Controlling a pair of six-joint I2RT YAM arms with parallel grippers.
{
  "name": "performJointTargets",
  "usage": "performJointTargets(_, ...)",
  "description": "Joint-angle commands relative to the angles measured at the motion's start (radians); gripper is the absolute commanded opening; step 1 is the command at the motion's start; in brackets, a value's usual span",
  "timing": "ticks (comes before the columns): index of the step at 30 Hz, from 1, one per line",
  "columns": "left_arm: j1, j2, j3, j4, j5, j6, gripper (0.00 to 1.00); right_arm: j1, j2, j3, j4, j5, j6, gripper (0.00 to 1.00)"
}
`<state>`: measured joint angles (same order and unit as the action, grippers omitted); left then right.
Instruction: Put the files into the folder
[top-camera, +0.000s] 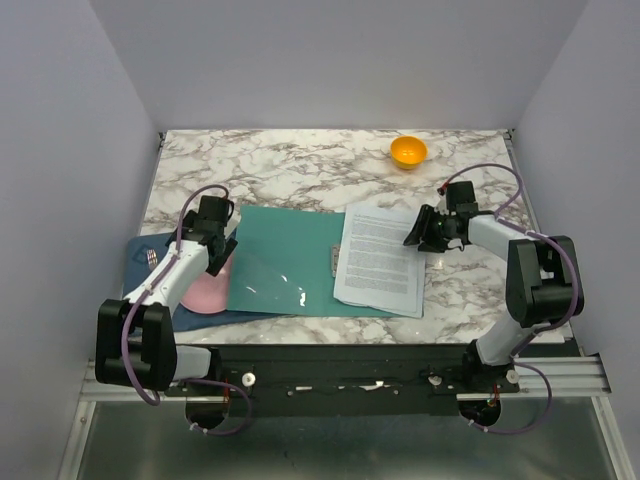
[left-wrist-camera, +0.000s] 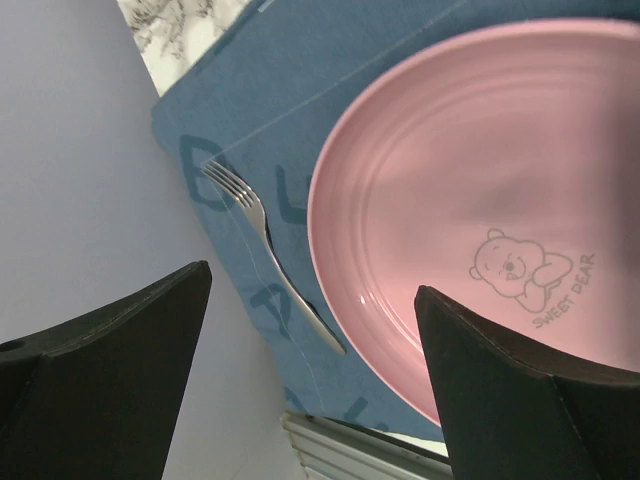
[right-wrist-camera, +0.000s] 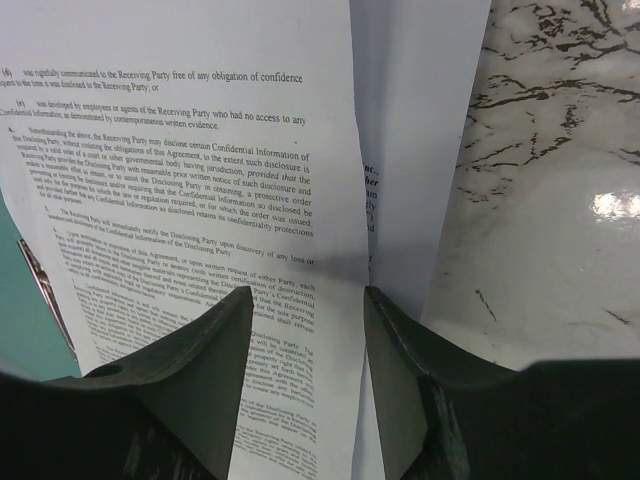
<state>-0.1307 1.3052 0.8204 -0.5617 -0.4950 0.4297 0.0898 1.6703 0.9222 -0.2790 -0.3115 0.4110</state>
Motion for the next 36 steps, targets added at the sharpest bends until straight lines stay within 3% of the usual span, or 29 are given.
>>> performJointTargets(1, 0.008, 0.017, -0.015, 0.063, -0.034, 0.024, 0.99, -0.007, -0.004, -0.02, 0.018, -0.017, 0.008, 0.57)
performJointTargets(24, 0.008, 0.016, -0.001, 0.06, -0.02, 0.014, 0.99, -0.005, -0.067, -0.052, -0.029, 0.051, 0.003, 0.63)
performJointTargets(28, 0.008, 0.012, -0.009, 0.065, -0.028, 0.015, 0.99, -0.004, -0.086, -0.065, 0.012, 0.014, 0.015, 0.51)
performJointTargets(31, 0.006, 0.016, -0.023, 0.075, -0.031, 0.023, 0.99, -0.005, -0.103, -0.077, 0.038, -0.001, 0.022, 0.35)
performJointTargets(32, 0.008, 0.017, -0.026, 0.078, -0.033, 0.024, 0.99, -0.005, -0.107, -0.08, 0.044, -0.004, 0.023, 0.23)
performJointTargets(35, 0.008, 0.023, -0.029, 0.085, -0.036, 0.024, 0.99, -0.004, -0.126, -0.098, 0.076, -0.026, 0.028, 0.04)
performJointTargets(36, 0.008, 0.023, -0.027, 0.085, -0.037, 0.026, 0.99, -0.005, -0.13, -0.102, 0.083, -0.034, 0.029, 0.01)
